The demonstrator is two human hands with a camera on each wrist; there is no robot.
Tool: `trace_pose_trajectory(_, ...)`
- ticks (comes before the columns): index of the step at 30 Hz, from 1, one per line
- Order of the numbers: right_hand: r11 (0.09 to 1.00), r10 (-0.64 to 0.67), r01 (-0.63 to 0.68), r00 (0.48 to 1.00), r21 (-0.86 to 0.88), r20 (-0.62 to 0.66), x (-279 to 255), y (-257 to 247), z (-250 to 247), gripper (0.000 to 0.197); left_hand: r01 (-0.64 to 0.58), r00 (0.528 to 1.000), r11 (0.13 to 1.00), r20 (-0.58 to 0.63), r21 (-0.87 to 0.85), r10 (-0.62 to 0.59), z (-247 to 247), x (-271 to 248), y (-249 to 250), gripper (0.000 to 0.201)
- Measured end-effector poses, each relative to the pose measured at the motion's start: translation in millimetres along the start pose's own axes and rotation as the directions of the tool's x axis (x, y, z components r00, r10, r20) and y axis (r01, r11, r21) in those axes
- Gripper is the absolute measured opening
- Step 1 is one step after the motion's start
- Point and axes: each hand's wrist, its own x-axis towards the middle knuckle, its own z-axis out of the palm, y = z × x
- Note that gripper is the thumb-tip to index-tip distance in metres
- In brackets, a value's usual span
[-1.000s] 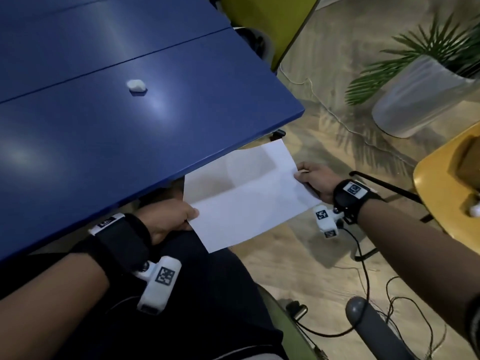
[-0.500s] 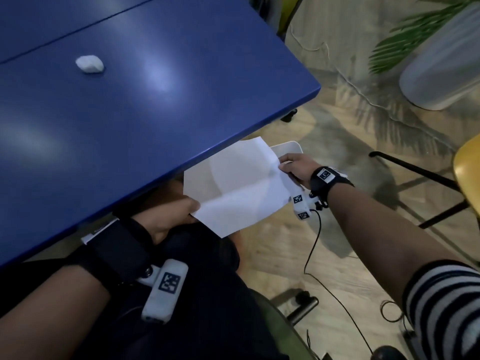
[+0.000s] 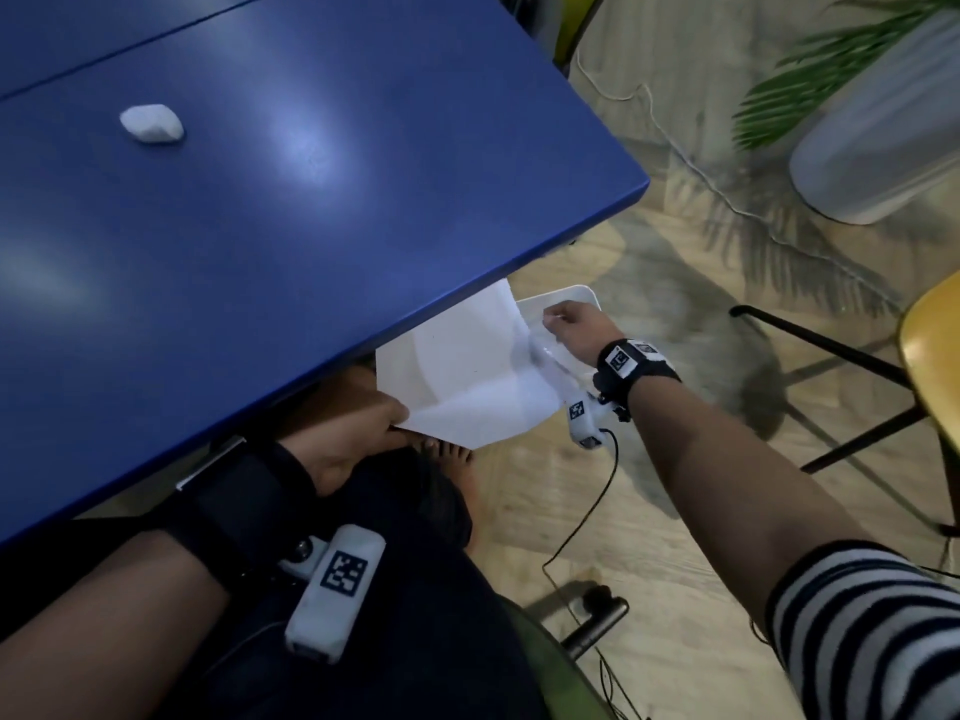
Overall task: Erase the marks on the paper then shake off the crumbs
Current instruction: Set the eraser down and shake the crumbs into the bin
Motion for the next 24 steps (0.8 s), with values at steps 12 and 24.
trace_pose_trajectory(12,0.721,-0.641,0.691,0.641,0.046,0.422,-173,-72,60,0.056,-0.008,0.998,0.999,0.058,-0.031,0.010,8,14,-2,0.034)
trace_pose_trajectory(24,0.865,-0.021,0.154,0.962,-0.478,0.272,-65,27,48,0.062,0.058,0.997,0.985,0.063,-0.161,-0.049,15,20,-4,0.028)
